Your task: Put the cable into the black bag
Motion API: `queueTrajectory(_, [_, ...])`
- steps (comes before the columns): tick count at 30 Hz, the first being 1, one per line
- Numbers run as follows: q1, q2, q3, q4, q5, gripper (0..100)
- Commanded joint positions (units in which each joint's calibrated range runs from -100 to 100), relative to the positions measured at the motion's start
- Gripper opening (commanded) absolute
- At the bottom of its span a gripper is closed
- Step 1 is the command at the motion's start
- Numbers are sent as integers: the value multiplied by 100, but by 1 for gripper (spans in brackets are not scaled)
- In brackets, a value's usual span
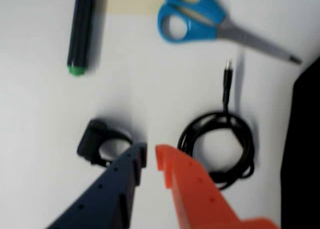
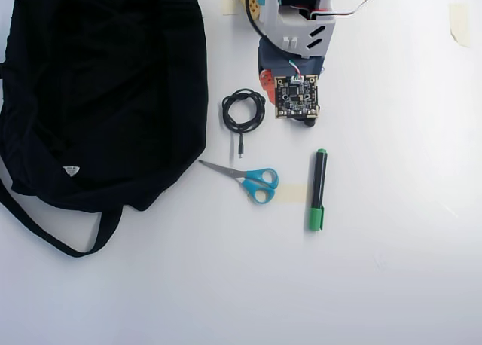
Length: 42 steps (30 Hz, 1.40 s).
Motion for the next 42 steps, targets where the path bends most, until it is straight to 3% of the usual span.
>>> queueTrajectory(1, [-34, -178, -298, 883, 3, 2])
queueTrajectory(42, [-34, -153, -190, 970, 45, 3])
